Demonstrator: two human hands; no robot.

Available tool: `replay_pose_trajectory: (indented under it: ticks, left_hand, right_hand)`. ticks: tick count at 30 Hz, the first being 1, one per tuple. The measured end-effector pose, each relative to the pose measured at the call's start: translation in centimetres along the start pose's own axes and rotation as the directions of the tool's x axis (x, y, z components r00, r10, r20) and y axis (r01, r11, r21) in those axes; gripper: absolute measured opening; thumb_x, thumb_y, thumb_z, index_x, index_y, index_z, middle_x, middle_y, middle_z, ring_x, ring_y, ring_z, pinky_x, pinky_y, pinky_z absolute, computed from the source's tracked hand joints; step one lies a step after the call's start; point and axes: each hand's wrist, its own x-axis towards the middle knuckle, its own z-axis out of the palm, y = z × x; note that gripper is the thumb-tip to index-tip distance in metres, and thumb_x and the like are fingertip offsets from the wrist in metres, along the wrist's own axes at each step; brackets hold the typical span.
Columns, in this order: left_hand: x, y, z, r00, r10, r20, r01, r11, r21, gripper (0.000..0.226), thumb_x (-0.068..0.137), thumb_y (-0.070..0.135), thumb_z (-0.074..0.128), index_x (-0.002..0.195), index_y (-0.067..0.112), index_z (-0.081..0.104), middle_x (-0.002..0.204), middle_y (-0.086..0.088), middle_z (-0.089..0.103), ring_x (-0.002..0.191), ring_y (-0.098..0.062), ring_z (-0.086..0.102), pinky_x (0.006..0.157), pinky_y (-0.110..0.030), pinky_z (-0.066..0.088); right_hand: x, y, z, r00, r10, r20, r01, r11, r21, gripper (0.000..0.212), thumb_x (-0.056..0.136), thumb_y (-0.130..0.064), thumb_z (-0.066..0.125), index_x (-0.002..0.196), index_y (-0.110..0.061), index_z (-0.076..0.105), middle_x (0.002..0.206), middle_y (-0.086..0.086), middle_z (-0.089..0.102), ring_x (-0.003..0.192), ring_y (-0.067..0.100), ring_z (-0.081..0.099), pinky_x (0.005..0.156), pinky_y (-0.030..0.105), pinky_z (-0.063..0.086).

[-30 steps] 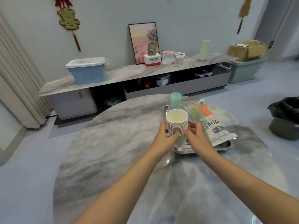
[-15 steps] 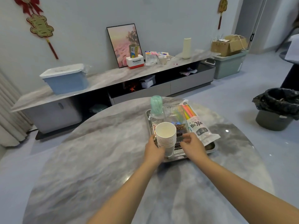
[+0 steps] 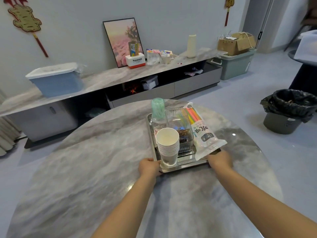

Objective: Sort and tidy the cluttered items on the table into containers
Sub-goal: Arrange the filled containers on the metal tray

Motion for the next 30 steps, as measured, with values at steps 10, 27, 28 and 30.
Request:
replay_pose_trajectory:
  ticks: [10,27,28,30]
  left_hand:
    - [1.5,1.5,1.2,1.000,-0.017,0.026,0.020,0.989,-0.148,0.010,0.085,-0.004,0.063,0.086,0.003,0.055,0.089,-0.017,0.061,0.059,-0.025,0.059,0.054,-0.033,0.056]
    - [6.9,4.4,2.0,1.000,0.015,-0.011,-0.017,0.976,-0.217,0.026,0.087,0.001,0.064,0.111,0.002,0.054,0.114,-0.022,0.060,0.089,-0.037,0.065,0.063,-0.037,0.056]
    - [7.1,4.2,2.0,1.000,0.009,-0.009,-0.011,0.981,-0.192,0.023,0.088,0.003,0.063,0.109,0.003,0.053,0.111,-0.021,0.060,0.085,-0.036,0.065,0.063,-0.039,0.056]
    - [6.9,4.5,1.7,1.000,0.024,-0.003,-0.024,0.996,-0.084,0.020,0.091,0.010,0.060,0.109,0.004,0.053,0.099,-0.017,0.062,0.077,-0.032,0.066,0.067,-0.040,0.057]
  right_hand:
    - [2.7,-1.7,-1.0,0.959,-0.210,0.191,0.205,0.978,0.045,0.052,0.073,-0.008,0.071,0.122,-0.013,0.055,0.111,0.012,0.062,0.096,0.029,0.060,0.074,0.029,0.044]
    - [6.9,-4.3,1.9,0.905,-0.381,0.187,0.397,0.916,-0.053,0.065,0.078,-0.025,0.075,0.132,-0.009,0.043,0.122,0.012,0.058,0.111,0.030,0.055,0.084,0.030,0.042]
    - [6.9,-4.0,2.2,0.903,-0.395,0.167,0.406,0.913,-0.037,0.064,0.077,-0.025,0.075,0.131,-0.009,0.044,0.123,0.013,0.057,0.112,0.030,0.054,0.085,0.030,0.041]
    - [6.4,-3.9,2.7,0.909,-0.405,0.100,0.413,0.907,-0.077,0.064,0.077,-0.026,0.074,0.131,-0.010,0.043,0.128,0.016,0.050,0.119,0.031,0.045,0.094,0.033,0.038]
